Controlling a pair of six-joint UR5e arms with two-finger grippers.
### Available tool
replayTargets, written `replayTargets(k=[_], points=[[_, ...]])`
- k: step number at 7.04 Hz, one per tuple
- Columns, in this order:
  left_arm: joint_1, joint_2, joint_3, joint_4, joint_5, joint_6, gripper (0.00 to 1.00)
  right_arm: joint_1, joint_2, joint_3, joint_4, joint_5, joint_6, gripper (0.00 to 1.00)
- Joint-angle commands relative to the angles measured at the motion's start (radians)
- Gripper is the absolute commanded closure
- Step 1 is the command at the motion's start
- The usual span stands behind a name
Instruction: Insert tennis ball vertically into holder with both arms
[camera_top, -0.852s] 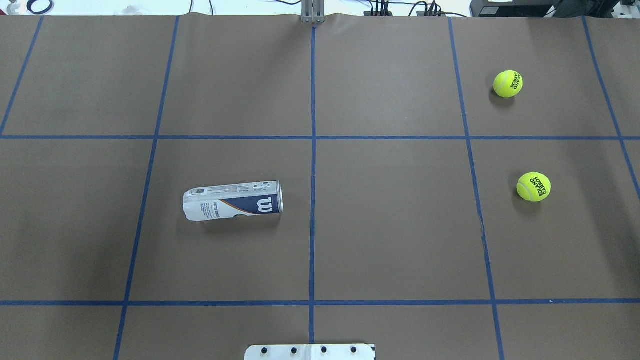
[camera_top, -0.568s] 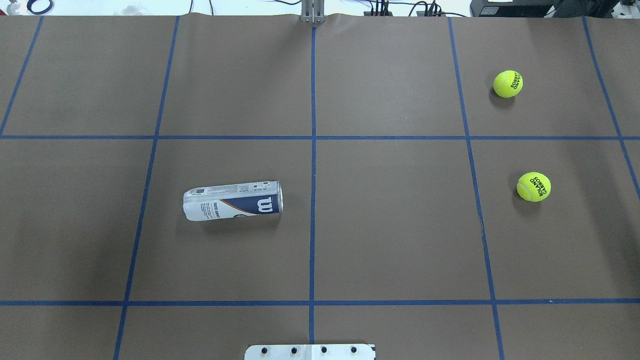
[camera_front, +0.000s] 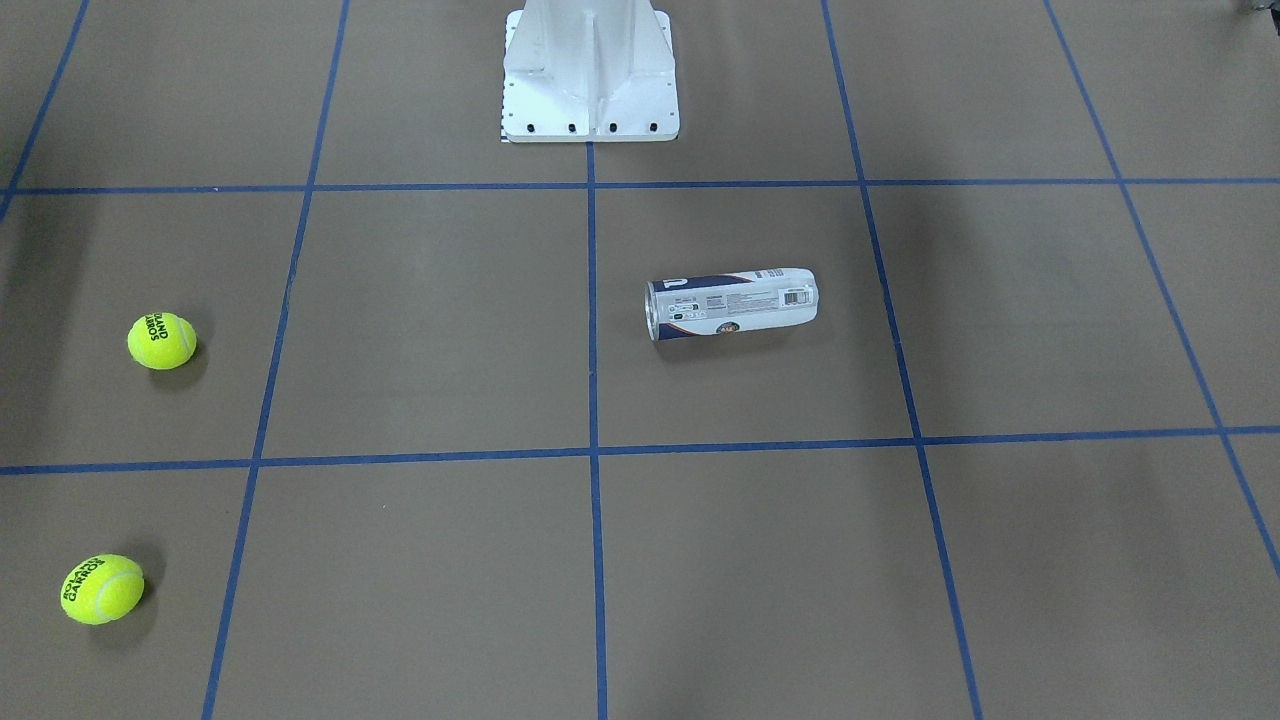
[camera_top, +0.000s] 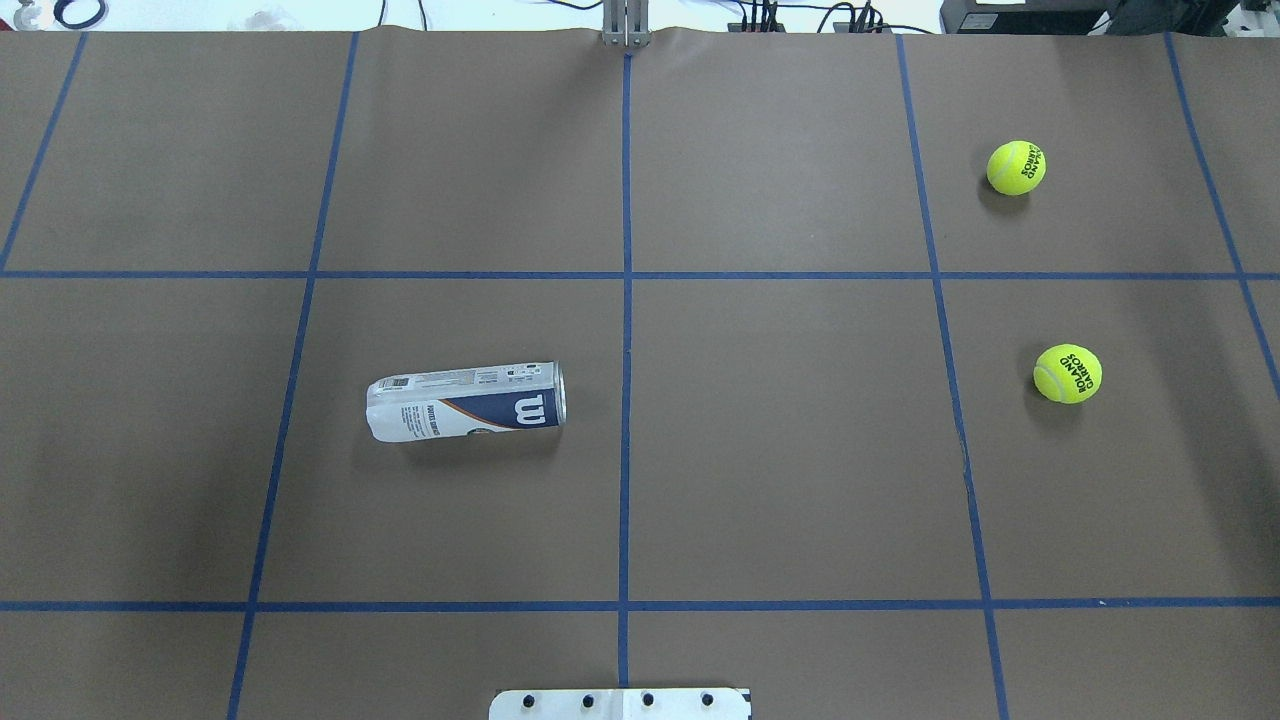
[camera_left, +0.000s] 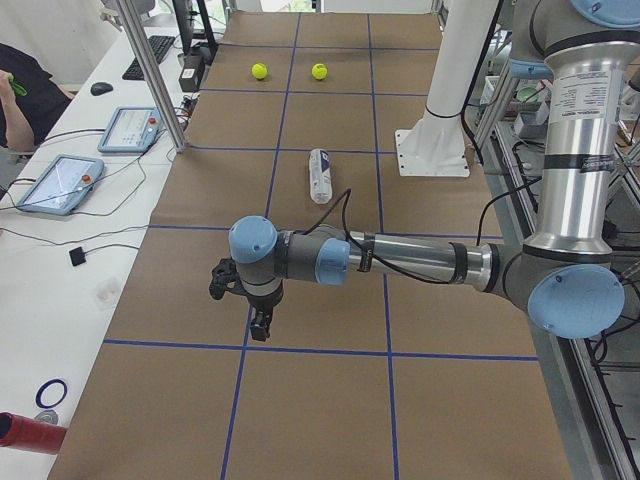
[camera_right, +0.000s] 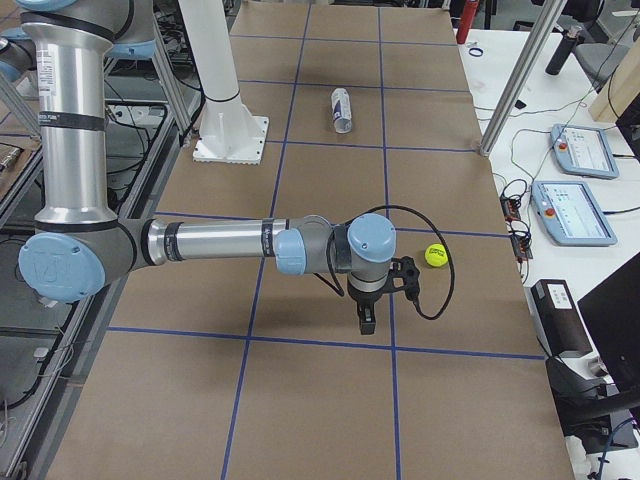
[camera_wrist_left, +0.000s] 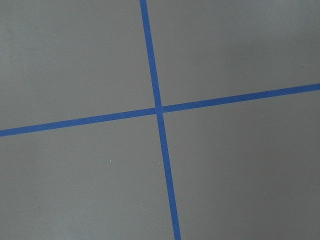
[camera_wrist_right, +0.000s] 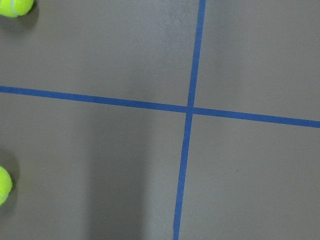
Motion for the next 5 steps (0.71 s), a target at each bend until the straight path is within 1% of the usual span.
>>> replayTargets(k=[1, 3, 4, 5], points=[[-0.007, -0.053, -0.013, -0.014, -0.001, -0.001, 0.0, 0.0, 0.0, 0.001, 0.0, -0.001, 0.0, 0.01], [0.0, -0.095, -0.048, -0.023, 0.004, -0.103, 0.0, 0.0, -0.001, 0.001, 0.0, 0.002, 0.0, 0.01], [0.011, -0.133, -0.069, -0.021, 0.008, -0.102, 0.0, 0.0, -0.001, 0.001, 0.0, 0.002, 0.0, 0.0], [0.073, -0.198, -0.069, -0.023, 0.008, -0.098, 0.0, 0.0, -0.001, 0.001, 0.0, 0.003, 0.0, 0.01]])
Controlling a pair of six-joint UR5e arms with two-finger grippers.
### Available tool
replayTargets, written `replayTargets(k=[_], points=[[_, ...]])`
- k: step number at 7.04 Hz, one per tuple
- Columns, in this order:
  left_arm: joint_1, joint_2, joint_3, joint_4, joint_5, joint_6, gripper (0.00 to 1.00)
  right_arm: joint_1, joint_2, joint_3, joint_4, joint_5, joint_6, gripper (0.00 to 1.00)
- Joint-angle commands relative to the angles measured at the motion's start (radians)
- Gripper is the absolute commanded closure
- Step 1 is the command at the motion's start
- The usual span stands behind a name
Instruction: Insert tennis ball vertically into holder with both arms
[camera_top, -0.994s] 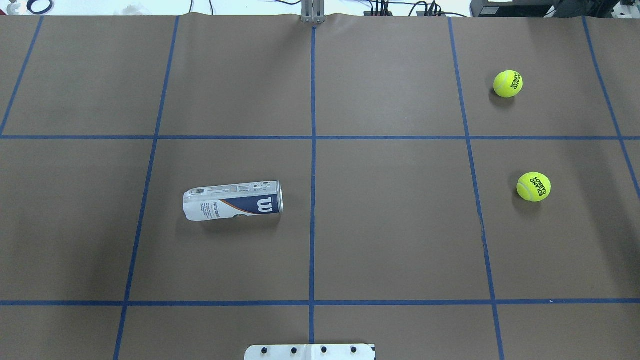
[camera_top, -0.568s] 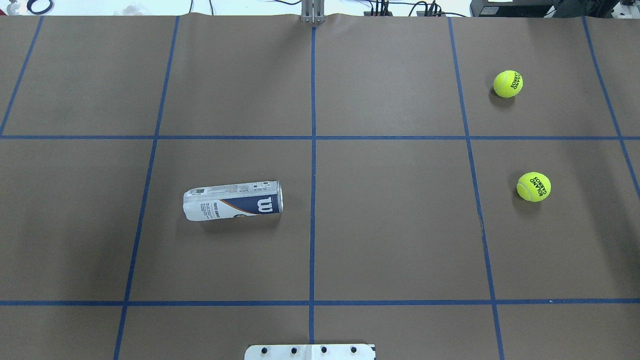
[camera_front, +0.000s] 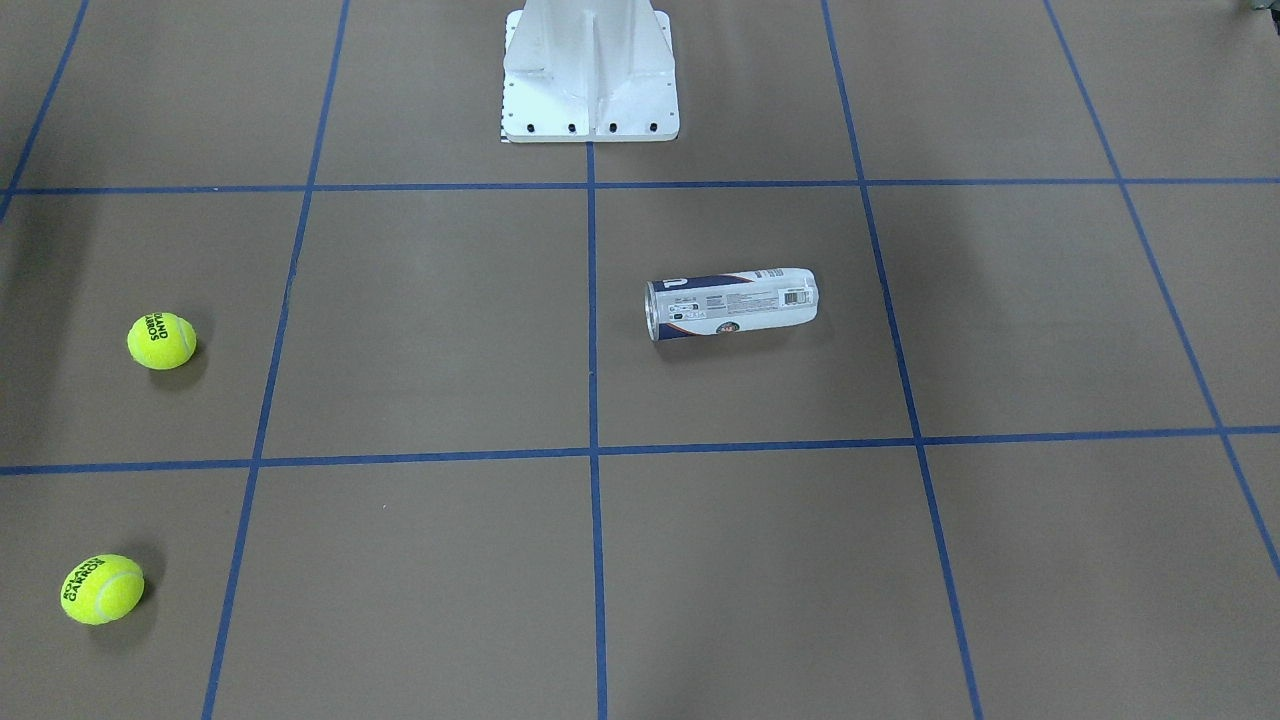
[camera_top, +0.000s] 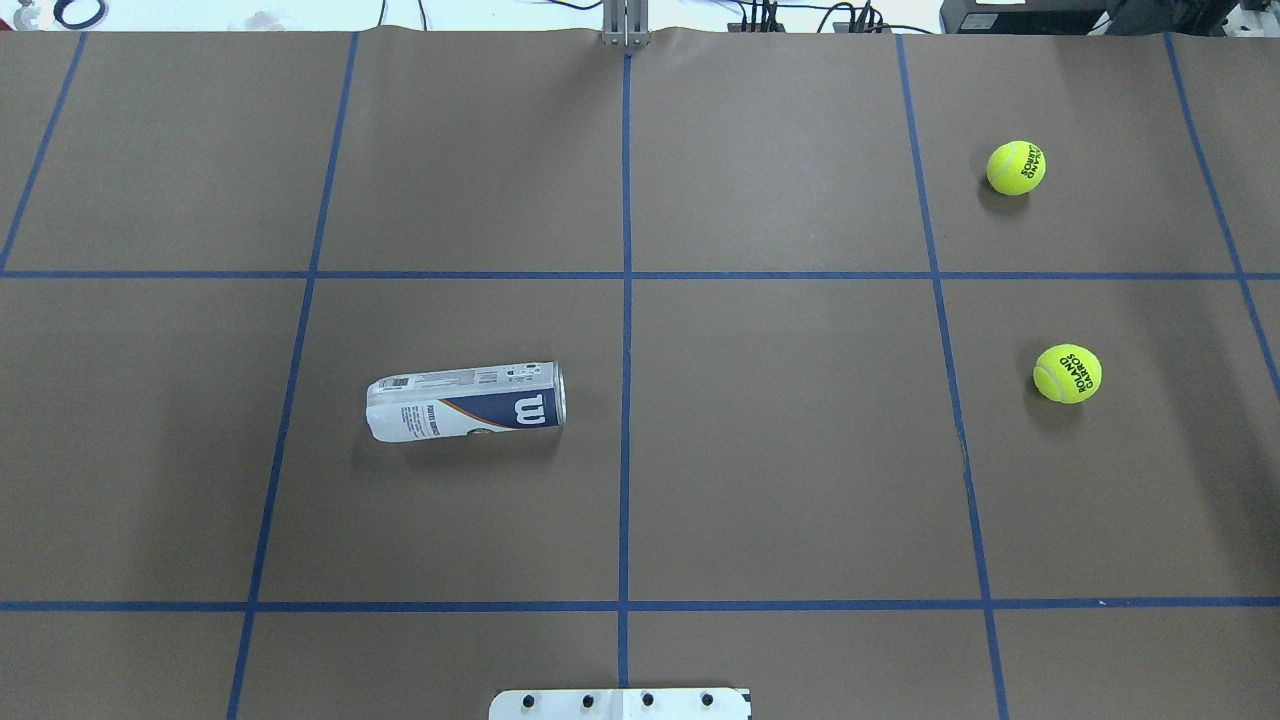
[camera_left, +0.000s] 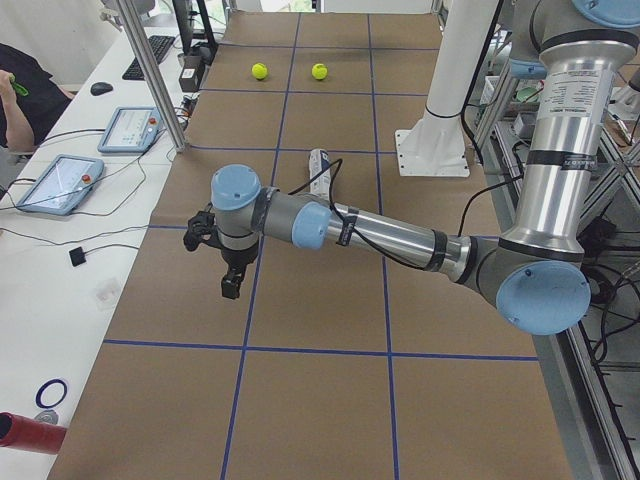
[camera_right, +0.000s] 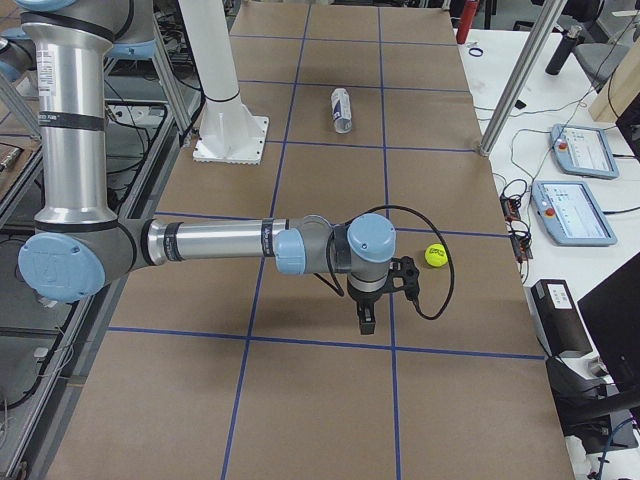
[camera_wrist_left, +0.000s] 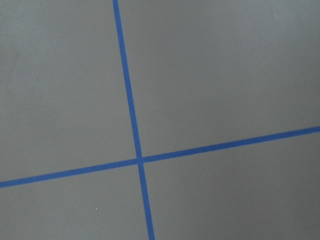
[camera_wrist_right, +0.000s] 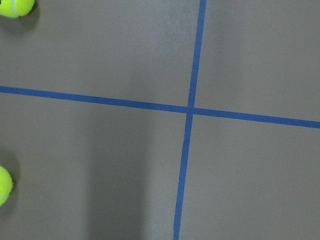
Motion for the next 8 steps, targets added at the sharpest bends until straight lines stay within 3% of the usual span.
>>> replayTargets(k=[1, 4, 6, 8], points=[[0.091, -0.133, -0.01, -0.003, -0.007, 0.015, 0.0, 0.0, 0.0, 0.001, 0.0, 0.004, 0.0, 0.01], [0.29, -0.302, -0.079, 0.003, 0.005, 0.024, 0.0, 0.0, 0.0, 0.0, 0.0, 0.023, 0.002, 0.01], [0.37, -0.436, -0.081, 0.015, 0.048, 0.026, 0.0, 0.0, 0.0, -0.006, 0.0, 0.023, 0.0, 0.01], [0.552, -0.5, -0.059, 0.017, 0.057, 0.094, 0.0, 0.0, 0.0, -0.005, 0.0, 0.023, 0.0, 0.01]])
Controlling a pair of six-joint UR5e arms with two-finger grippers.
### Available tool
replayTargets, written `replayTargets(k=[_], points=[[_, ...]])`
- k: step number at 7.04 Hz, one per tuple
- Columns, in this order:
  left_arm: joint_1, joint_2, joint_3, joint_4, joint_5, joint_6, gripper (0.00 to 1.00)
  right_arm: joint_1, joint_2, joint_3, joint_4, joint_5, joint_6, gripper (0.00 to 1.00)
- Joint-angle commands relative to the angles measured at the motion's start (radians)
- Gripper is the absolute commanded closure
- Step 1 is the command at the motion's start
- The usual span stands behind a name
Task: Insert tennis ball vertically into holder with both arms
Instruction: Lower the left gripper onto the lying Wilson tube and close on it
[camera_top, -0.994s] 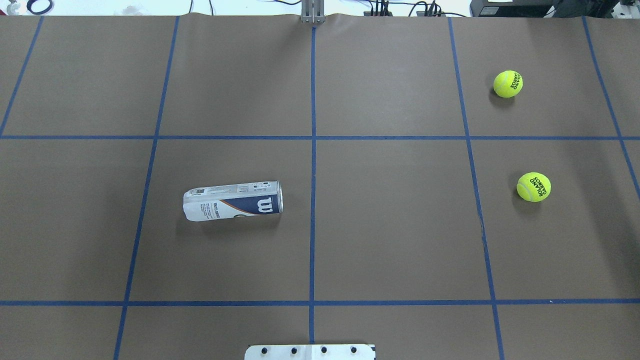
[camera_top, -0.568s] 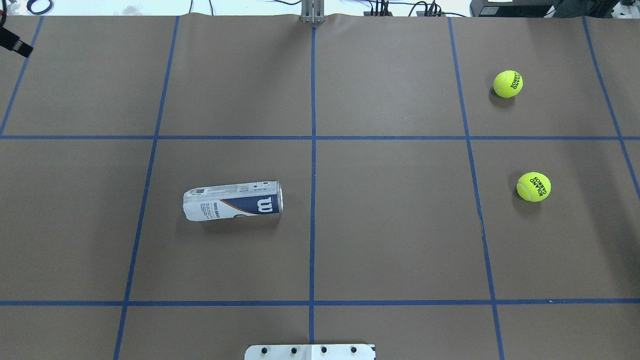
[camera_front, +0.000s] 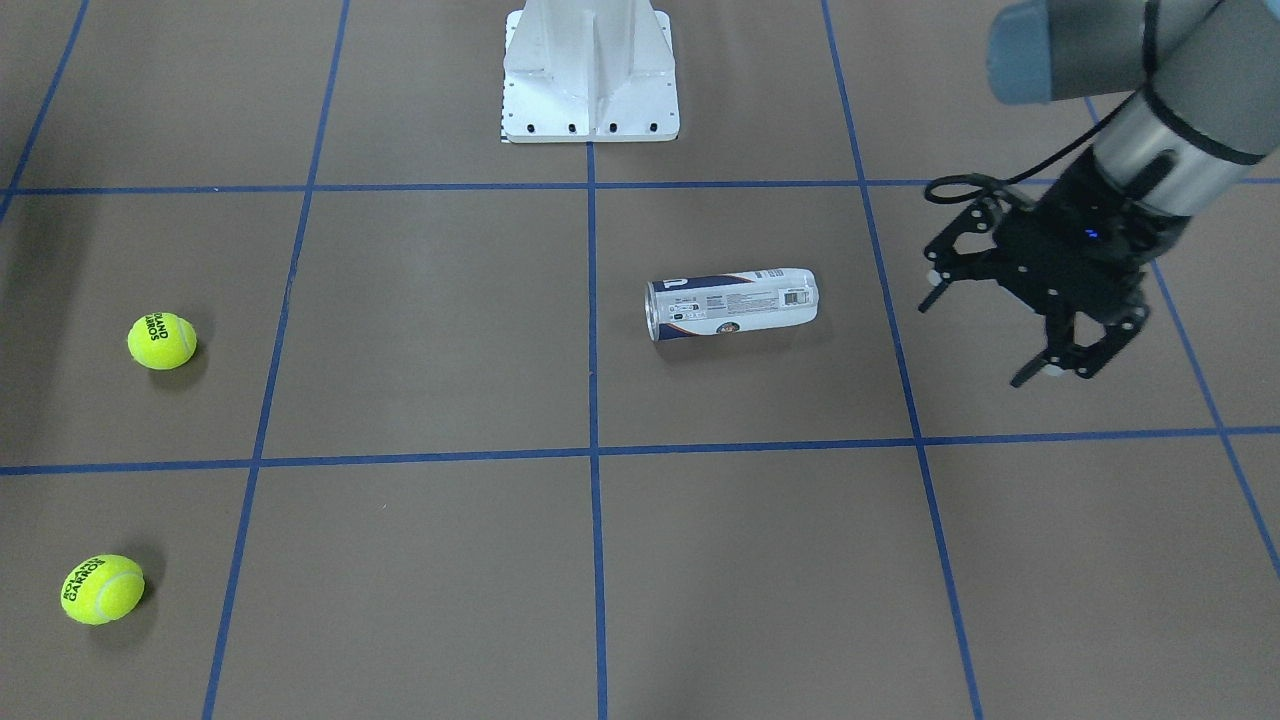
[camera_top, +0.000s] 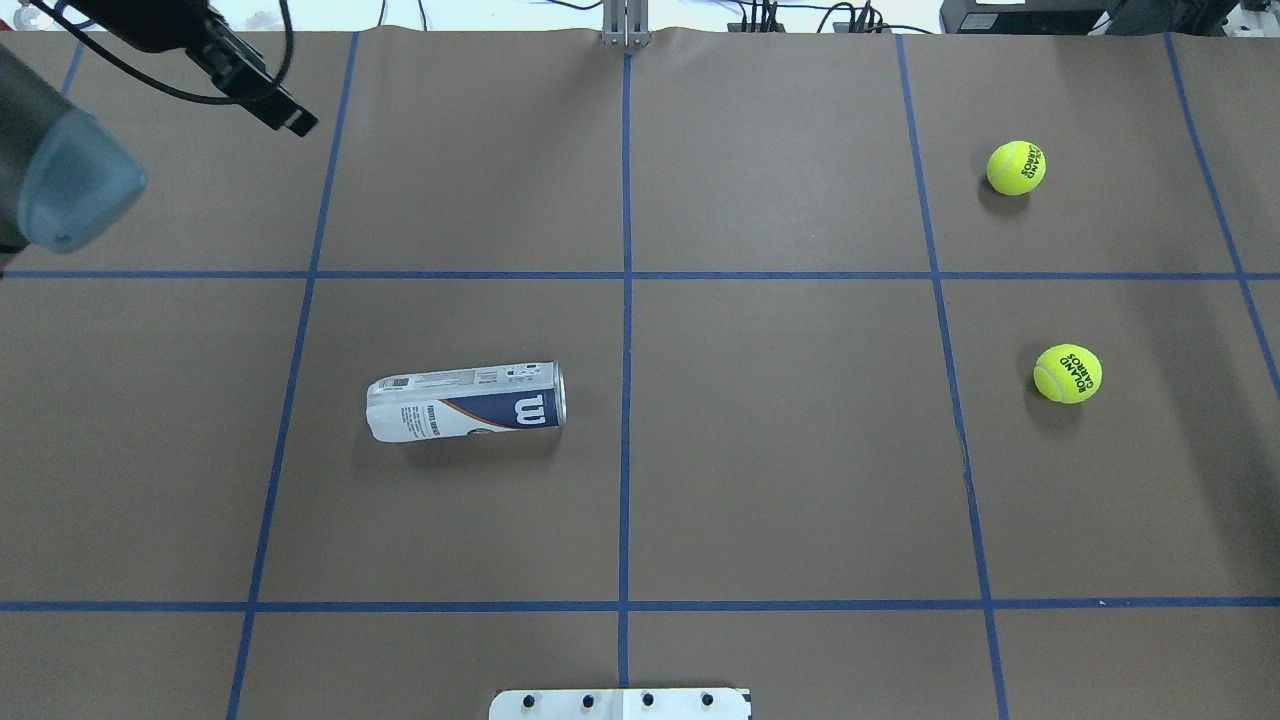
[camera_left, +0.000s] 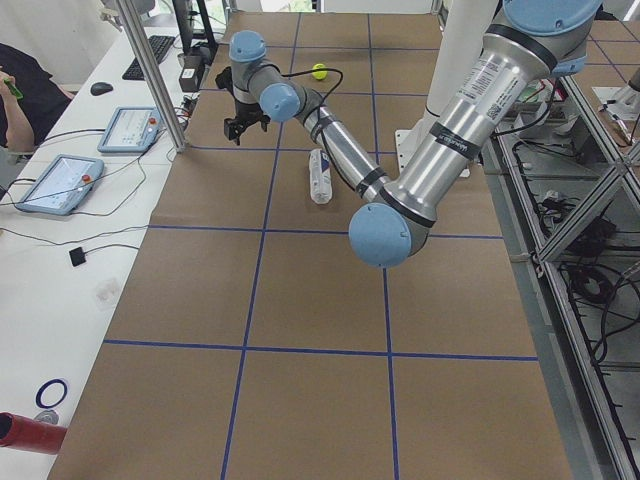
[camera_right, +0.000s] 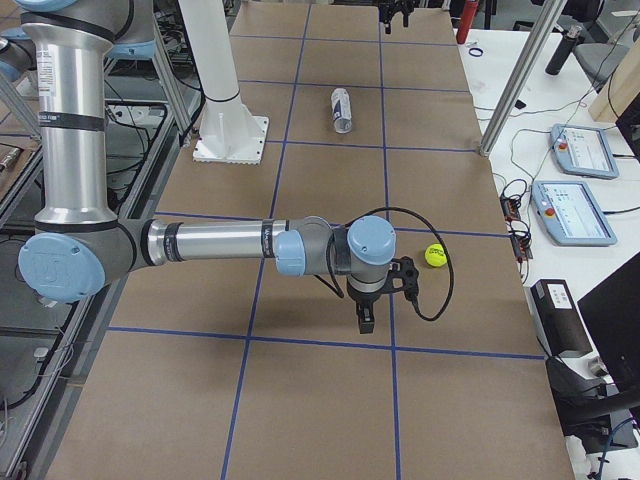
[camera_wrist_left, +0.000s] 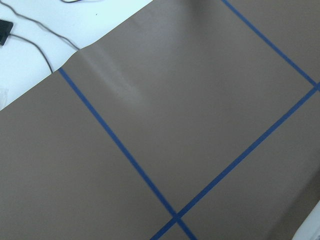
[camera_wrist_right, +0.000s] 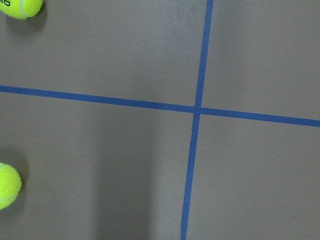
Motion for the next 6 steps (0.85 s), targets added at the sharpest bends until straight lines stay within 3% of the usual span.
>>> replayTargets(k=[1, 2, 5, 6], points=[[0.162, -0.063, 0.012, 0.006, 0.01, 0.087, 0.0, 0.0, 0.0, -0.001, 0.0, 0.0, -0.001, 0.01], [0.203, -0.067, 0.02, 0.006, 0.024, 0.146, 0.0, 0.0, 0.0, -0.001, 0.0, 0.0, 0.001, 0.0], [0.363, -0.16, 0.107, 0.013, 0.195, 0.195, 0.01, 0.0, -0.002, -0.003, -0.002, 0.002, 0.001, 0.01], [0.378, -0.159, 0.12, 0.012, 0.203, 0.197, 0.01, 0.0, -0.002, -0.003, -0.002, 0.002, 0.002, 0.01]])
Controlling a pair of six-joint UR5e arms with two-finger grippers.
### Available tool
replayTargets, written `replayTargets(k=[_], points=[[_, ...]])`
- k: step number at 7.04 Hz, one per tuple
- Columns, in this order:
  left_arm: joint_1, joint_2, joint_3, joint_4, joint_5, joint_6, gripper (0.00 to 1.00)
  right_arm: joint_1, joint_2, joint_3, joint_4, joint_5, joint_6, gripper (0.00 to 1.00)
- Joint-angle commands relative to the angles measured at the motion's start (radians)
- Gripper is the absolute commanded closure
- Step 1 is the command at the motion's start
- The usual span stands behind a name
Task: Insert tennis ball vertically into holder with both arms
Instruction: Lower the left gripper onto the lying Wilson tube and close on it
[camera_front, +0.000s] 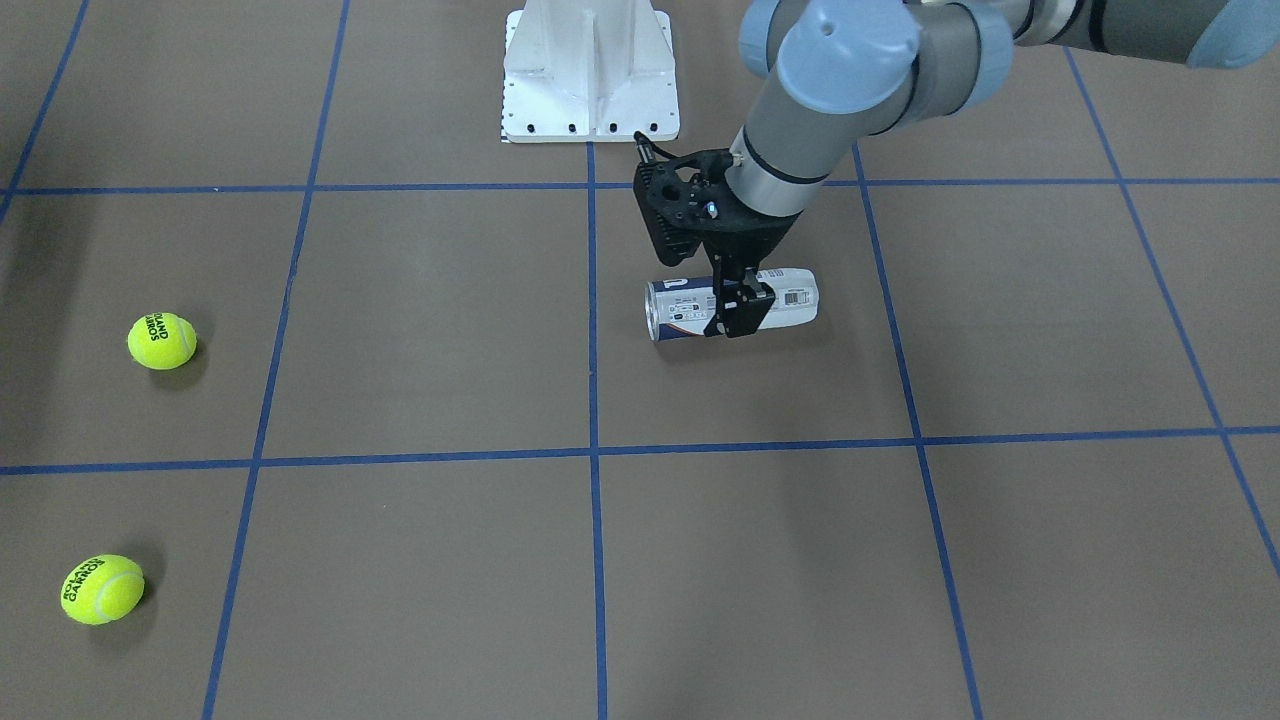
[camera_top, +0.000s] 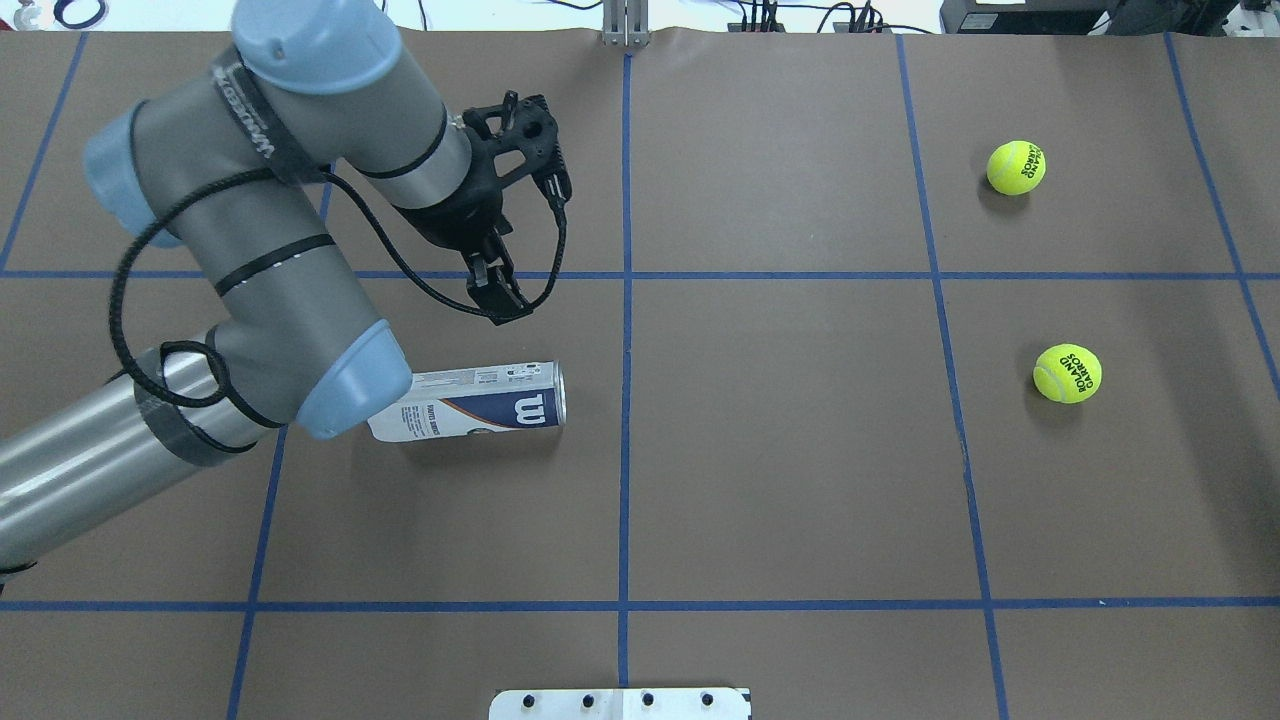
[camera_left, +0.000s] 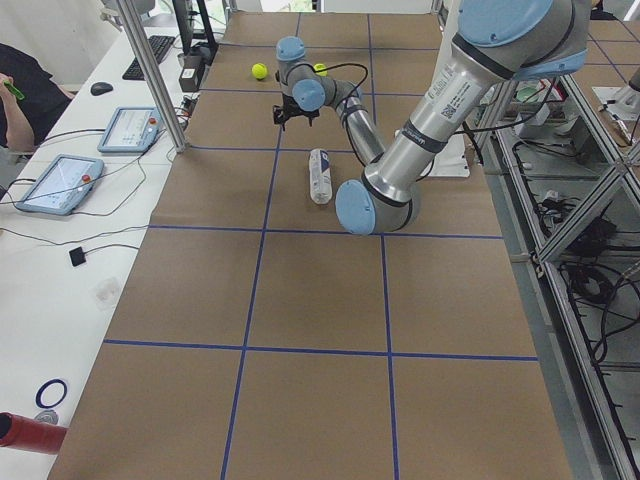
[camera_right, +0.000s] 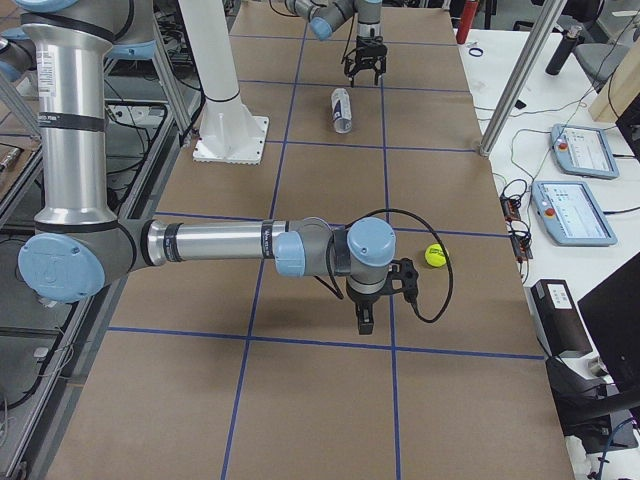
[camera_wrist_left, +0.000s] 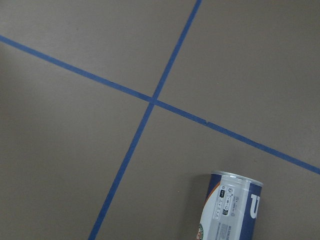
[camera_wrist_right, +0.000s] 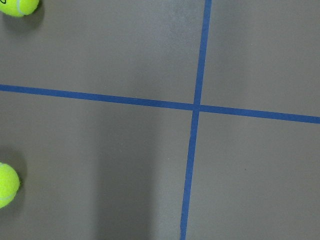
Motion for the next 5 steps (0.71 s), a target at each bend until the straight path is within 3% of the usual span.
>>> replayTargets(k=[1, 3, 5], points=[[0.061, -0.014, 0.047, 0.001, 0.042, 0.004, 0.01, 0.0, 0.0, 0.0, -0.002, 0.0, 0.001, 0.01], [0.129, -0.017, 0.071, 0.001, 0.149, 0.006, 0.01, -0.002, 0.0, -0.002, -0.002, 0.0, 0.001, 0.01], [0.146, -0.014, 0.079, -0.001, 0.154, 0.006, 0.01, -0.003, 0.0, -0.003, -0.003, 0.0, 0.001, 0.01]])
